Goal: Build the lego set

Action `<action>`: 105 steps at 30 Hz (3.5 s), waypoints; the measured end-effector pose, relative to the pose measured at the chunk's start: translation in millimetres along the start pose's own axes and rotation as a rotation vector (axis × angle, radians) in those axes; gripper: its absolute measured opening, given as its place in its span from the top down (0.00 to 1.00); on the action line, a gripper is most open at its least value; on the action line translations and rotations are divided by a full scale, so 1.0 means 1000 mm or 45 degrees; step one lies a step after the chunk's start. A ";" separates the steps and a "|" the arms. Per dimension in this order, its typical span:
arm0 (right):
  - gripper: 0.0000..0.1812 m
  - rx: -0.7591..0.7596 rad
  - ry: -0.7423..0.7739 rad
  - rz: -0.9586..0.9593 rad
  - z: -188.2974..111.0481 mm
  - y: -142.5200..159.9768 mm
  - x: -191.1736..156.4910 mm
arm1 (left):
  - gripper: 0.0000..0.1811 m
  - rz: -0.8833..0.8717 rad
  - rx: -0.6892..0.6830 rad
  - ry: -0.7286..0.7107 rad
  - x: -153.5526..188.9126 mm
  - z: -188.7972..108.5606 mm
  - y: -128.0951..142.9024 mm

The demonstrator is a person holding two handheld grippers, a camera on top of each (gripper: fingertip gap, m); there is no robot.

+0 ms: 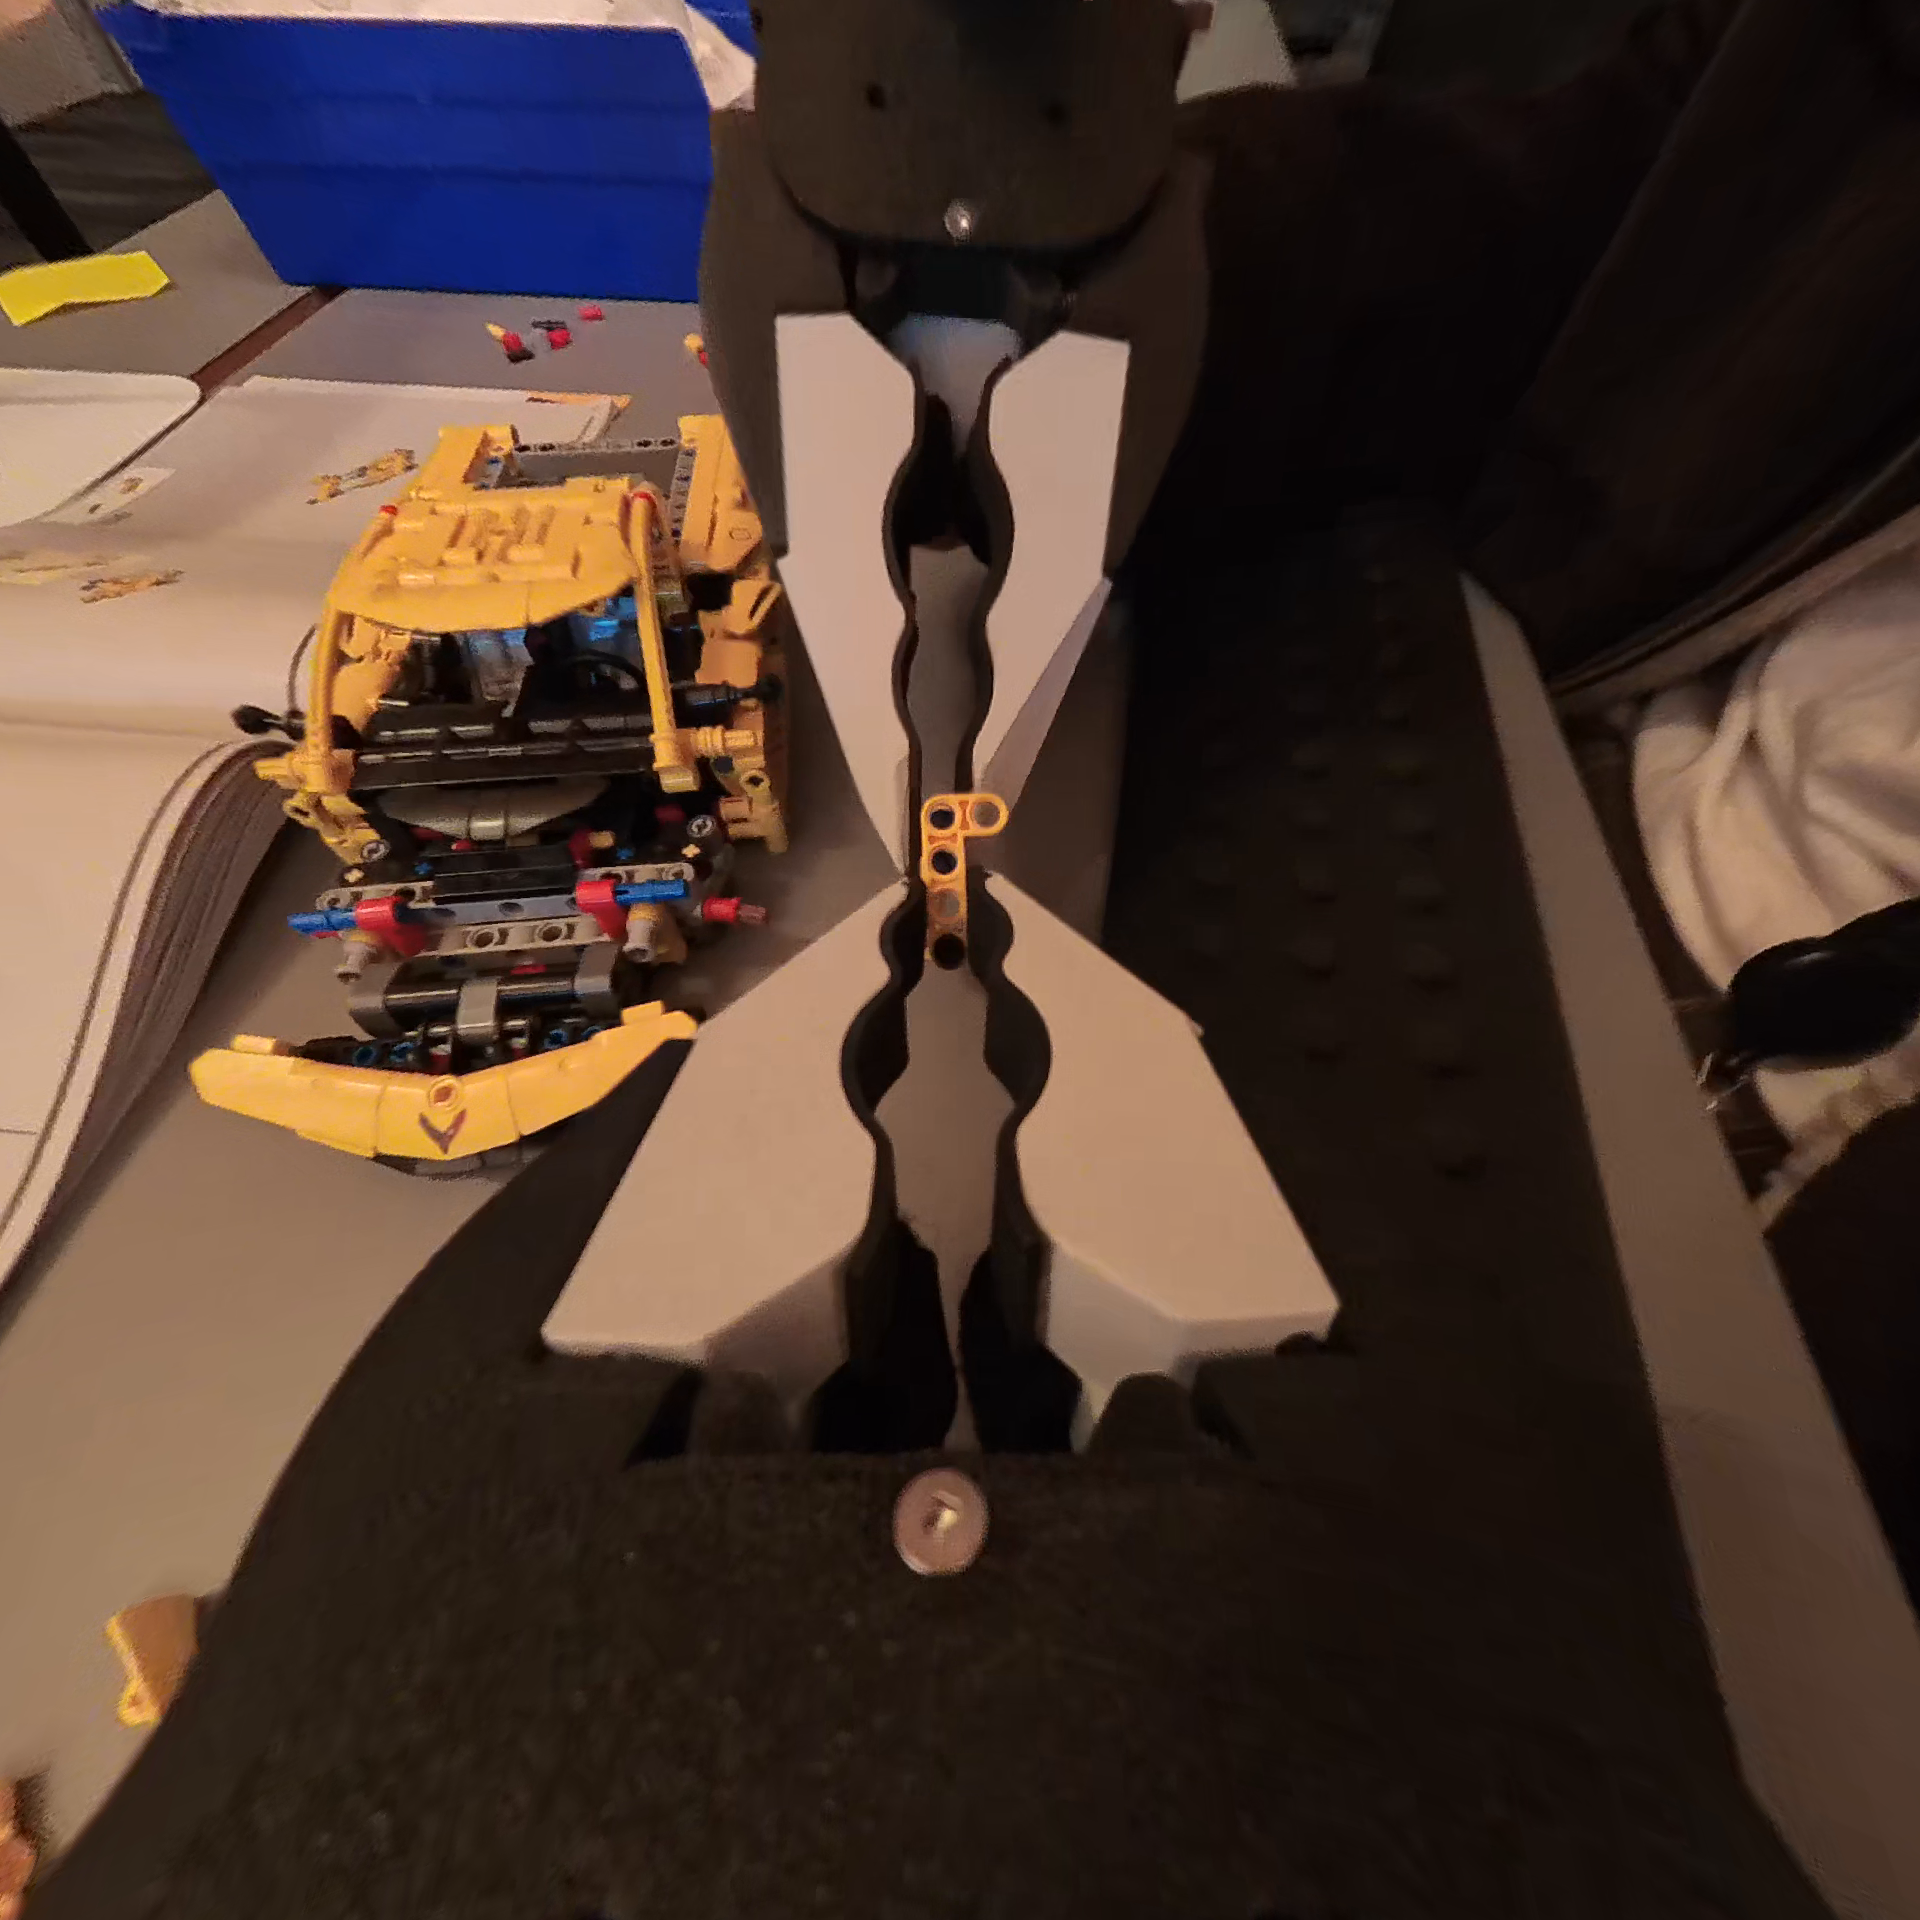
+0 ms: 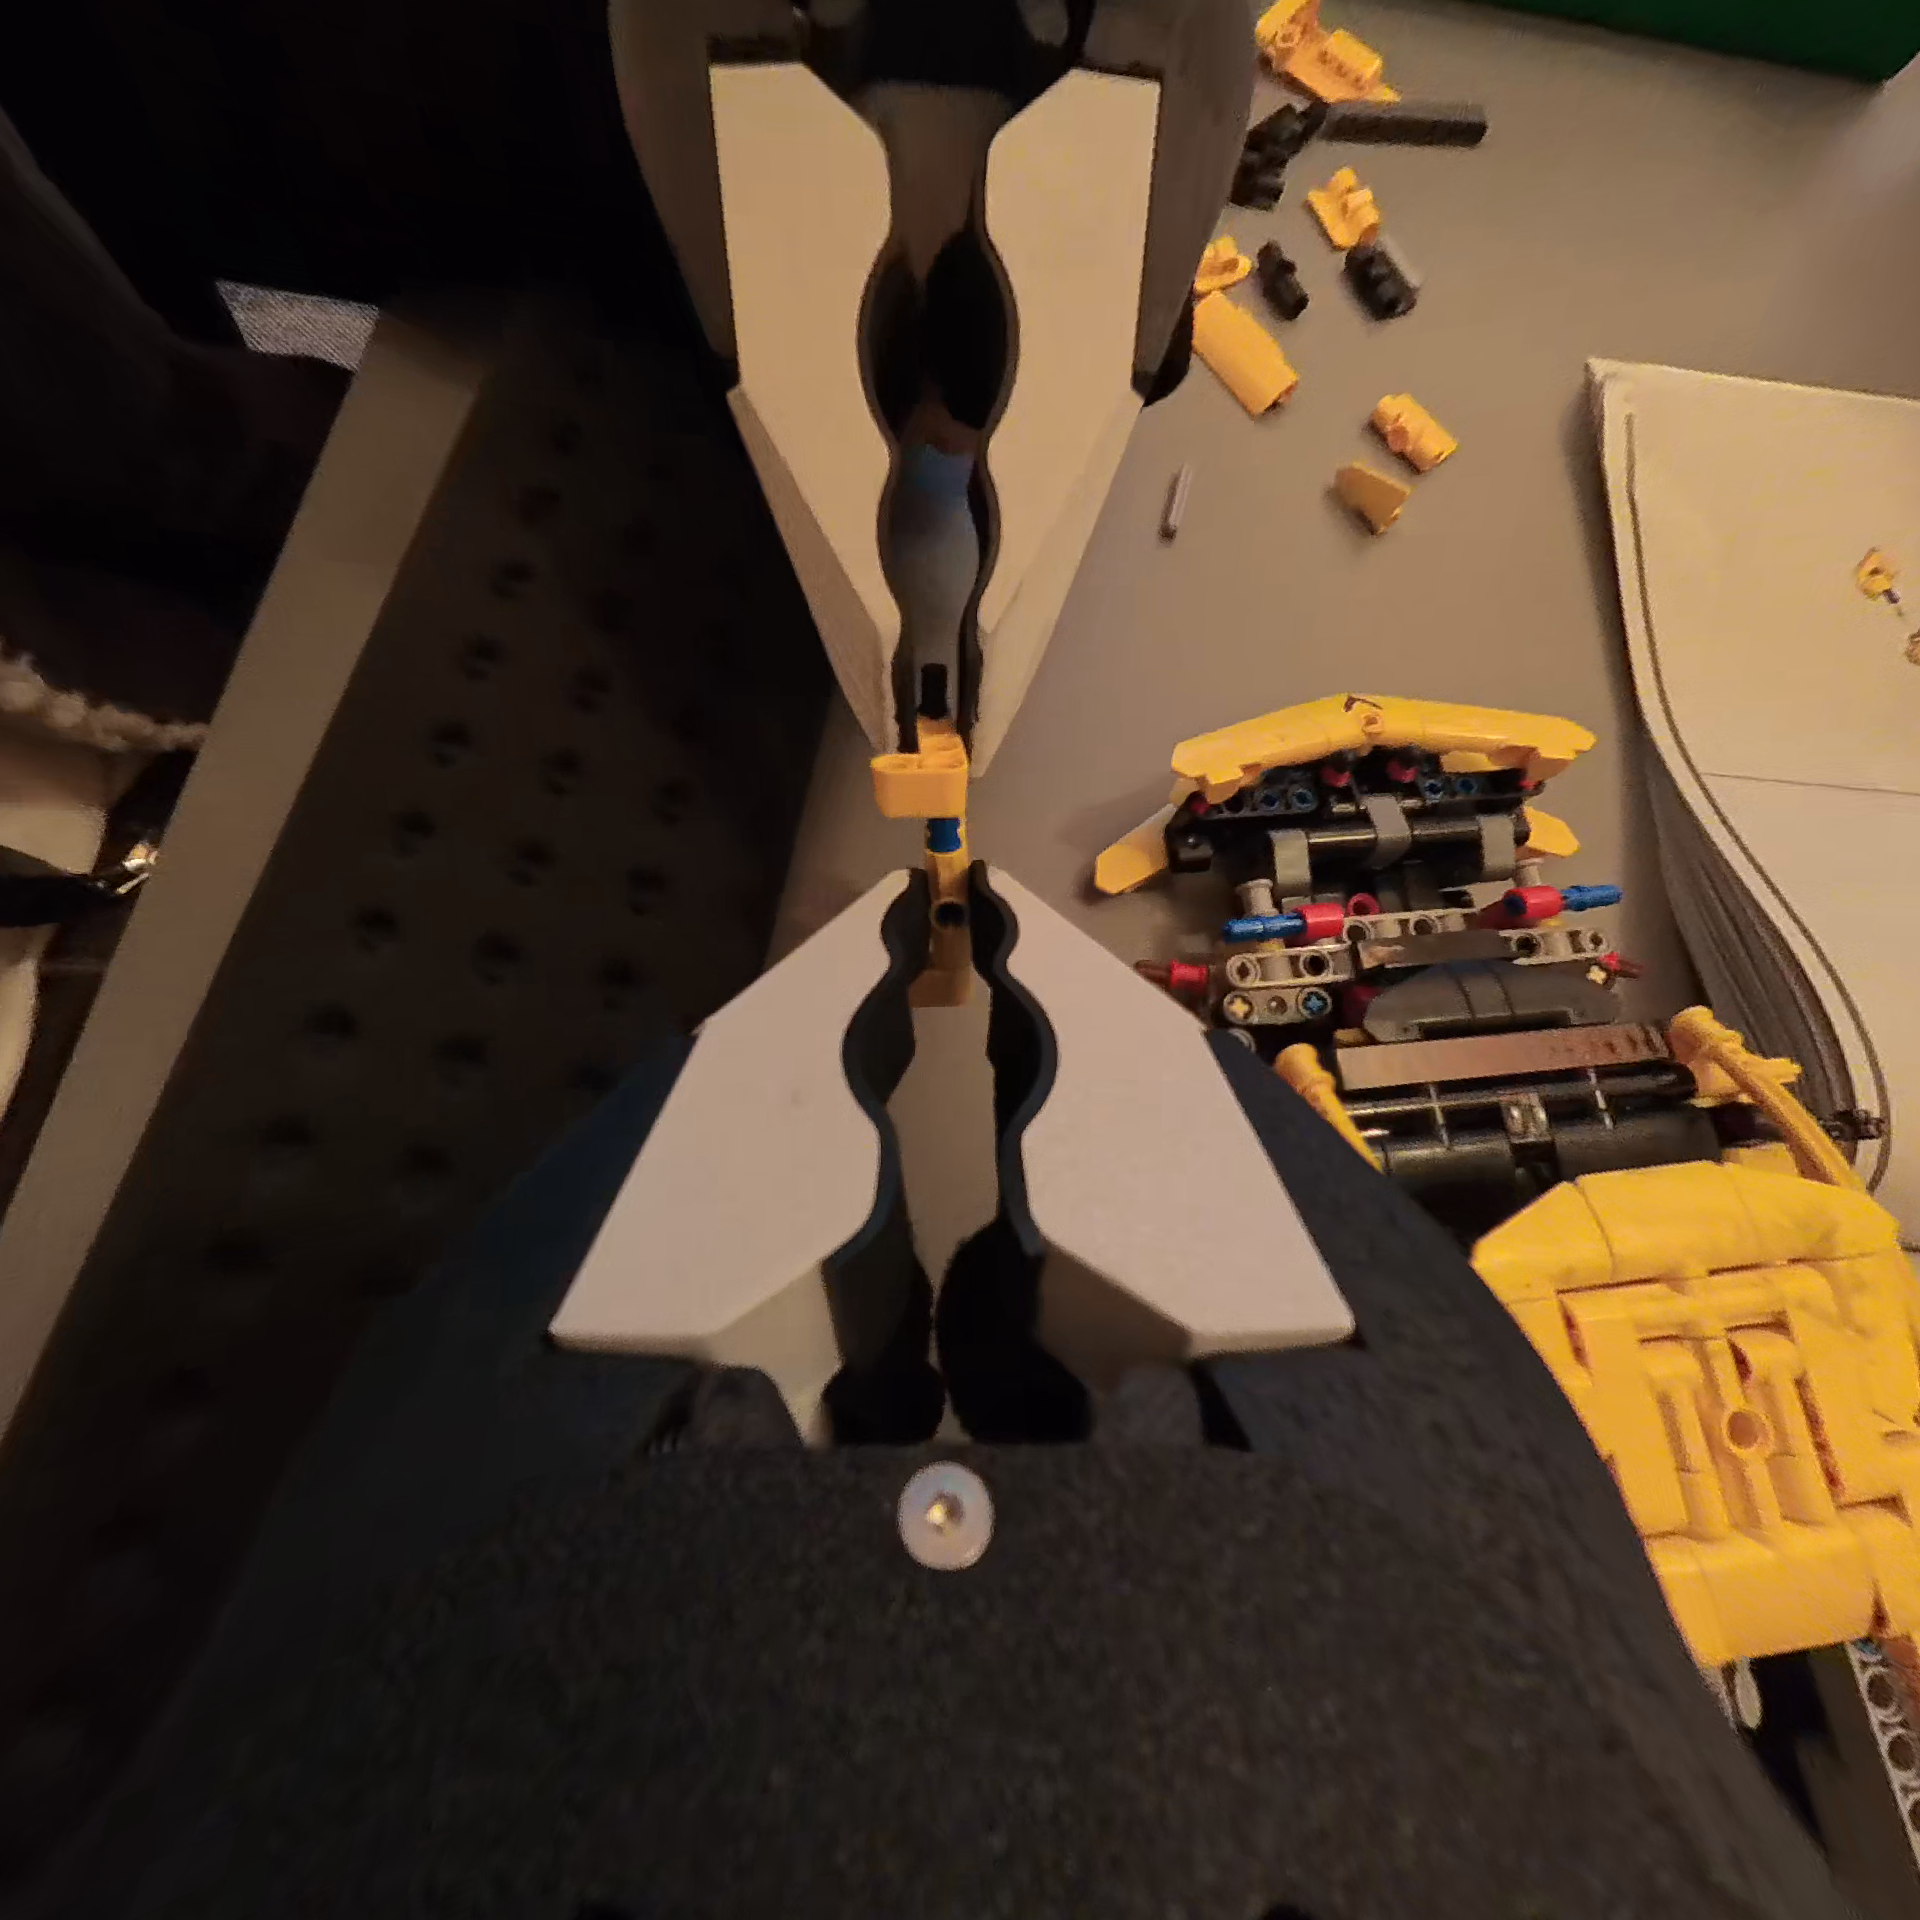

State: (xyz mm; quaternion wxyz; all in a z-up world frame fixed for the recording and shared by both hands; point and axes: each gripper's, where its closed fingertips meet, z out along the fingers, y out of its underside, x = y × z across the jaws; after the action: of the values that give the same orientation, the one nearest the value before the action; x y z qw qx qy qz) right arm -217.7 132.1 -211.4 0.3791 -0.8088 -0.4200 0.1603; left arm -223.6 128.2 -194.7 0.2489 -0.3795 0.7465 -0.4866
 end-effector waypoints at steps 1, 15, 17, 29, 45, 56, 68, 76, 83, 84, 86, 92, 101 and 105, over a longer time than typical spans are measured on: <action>0.97 0.002 -0.012 0.000 0.000 0.001 -0.001 | 0.96 0.024 0.001 -0.001 0.001 0.001 0.001; 0.97 -0.046 -0.056 0.041 0.007 0.010 -0.002 | 0.96 0.105 -0.095 -0.054 0.000 0.009 0.011; 0.97 -0.023 -0.082 0.079 0.007 0.010 -0.002 | 0.96 0.086 -0.089 -0.044 0.000 0.009 0.011; 0.96 0.371 -0.346 0.448 -0.013 -0.026 -0.001 | 0.95 -0.068 0.151 0.021 -0.004 -0.008 -0.017; 0.96 0.621 -0.357 0.400 -0.024 -0.057 -0.004 | 0.96 -0.356 0.347 0.267 0.003 -0.031 -0.040; 0.96 0.620 -0.087 0.213 -0.022 -0.068 0.004 | 0.96 -0.659 0.414 0.410 -0.004 -0.040 -0.042; 0.97 0.723 -0.063 0.233 -0.032 -0.075 0.011 | 0.95 -0.502 0.515 0.270 -0.009 -0.043 -0.054; 0.97 0.757 -0.072 0.274 -0.036 -0.076 0.014 | 0.92 -0.473 0.538 0.242 -0.009 -0.043 -0.056; 0.97 0.977 -0.103 0.432 -0.054 -0.092 0.026 | 0.90 -0.474 0.491 0.231 -0.009 -0.035 -0.053; 0.97 1.006 -0.111 0.451 -0.055 -0.094 0.027 | 0.90 -0.474 0.509 0.235 -0.009 -0.035 -0.056; 0.97 1.043 -0.097 0.484 -0.053 -0.098 0.029 | 0.88 -0.462 0.560 0.224 -0.009 -0.035 -0.062; 0.97 1.083 -0.087 0.508 -0.043 -0.104 0.031 | 0.95 -0.442 0.720 0.087 -0.024 -0.047 -0.074; 0.96 1.137 -0.188 0.708 -0.042 -0.100 0.038 | 0.96 -0.699 0.757 0.198 -0.032 -0.050 -0.073; 0.97 1.385 -0.278 0.887 -0.062 -0.110 0.047 | 0.94 -0.818 1.059 0.205 -0.041 -0.060 -0.095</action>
State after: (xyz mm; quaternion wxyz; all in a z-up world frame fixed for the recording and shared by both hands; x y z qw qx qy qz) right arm -215.6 180.0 -85.4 0.6152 -0.5694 -0.0286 0.5445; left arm -213.6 170.9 -83.8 0.1588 -0.4198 0.3534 -0.8208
